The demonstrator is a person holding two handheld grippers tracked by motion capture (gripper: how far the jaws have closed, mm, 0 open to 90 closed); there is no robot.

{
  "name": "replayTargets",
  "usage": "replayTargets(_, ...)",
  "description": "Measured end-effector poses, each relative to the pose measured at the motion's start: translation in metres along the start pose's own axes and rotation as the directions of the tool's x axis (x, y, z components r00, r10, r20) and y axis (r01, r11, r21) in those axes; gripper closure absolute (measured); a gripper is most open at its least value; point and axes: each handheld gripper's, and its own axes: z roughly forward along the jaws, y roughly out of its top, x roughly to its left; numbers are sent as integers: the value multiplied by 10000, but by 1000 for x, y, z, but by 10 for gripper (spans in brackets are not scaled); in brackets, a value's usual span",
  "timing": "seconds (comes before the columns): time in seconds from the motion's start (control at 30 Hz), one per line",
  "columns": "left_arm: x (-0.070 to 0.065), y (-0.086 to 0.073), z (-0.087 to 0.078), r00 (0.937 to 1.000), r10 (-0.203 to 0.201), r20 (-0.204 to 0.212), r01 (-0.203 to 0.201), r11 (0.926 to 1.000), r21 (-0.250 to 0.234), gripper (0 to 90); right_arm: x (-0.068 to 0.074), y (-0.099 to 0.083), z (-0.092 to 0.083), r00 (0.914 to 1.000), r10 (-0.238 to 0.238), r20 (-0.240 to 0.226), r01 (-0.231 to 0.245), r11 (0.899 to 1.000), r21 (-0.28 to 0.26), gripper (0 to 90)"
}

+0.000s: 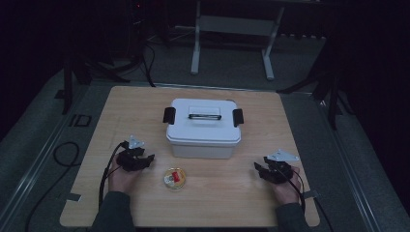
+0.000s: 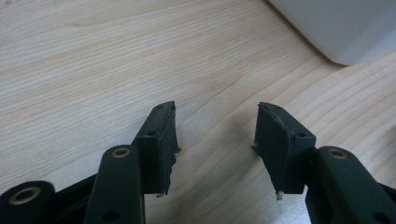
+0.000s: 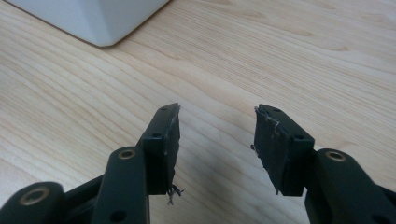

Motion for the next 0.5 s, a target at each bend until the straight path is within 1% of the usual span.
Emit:
replayTargets(0.1,-3,1,-3,9999,111,78,-110,9998,-135,501,0,-1,-3,9998,-112,170,112,9999,-9,504)
replayTargets(0.13,-3,1,-3,9999,111,78,-110,9998,-135,512,0,-1,-3,9998,-112,170,112,9999,-9,504)
replayTargets(0.17,-5,2,-6,9998,169,95,-166,9995,-282,512,0,-1,-3,9998,-128,175,128,9999,-1,509)
replayTargets(0.23,-5,2,-7,9997,221,82,-218,9992,-333,529,1,-1,-3,9999,-114,97,114,9999,-16,526)
replayTargets(0.27,-5,2,-10,9996,206,190,-198,9988,-444,529,1,-1,-3,9998,-143,109,143,9999,-14,529)
replayTargets(0.4,-6,2,-11,9994,249,252,-239,9990,-388,530,4,-1,-4,9997,-230,130,231,9997,-41,527)
replayTargets(0.5,-7,3,-14,9991,254,331,-238,9987,-460,531,3,-1,-4,9997,-211,148,212,9998,-41,512)
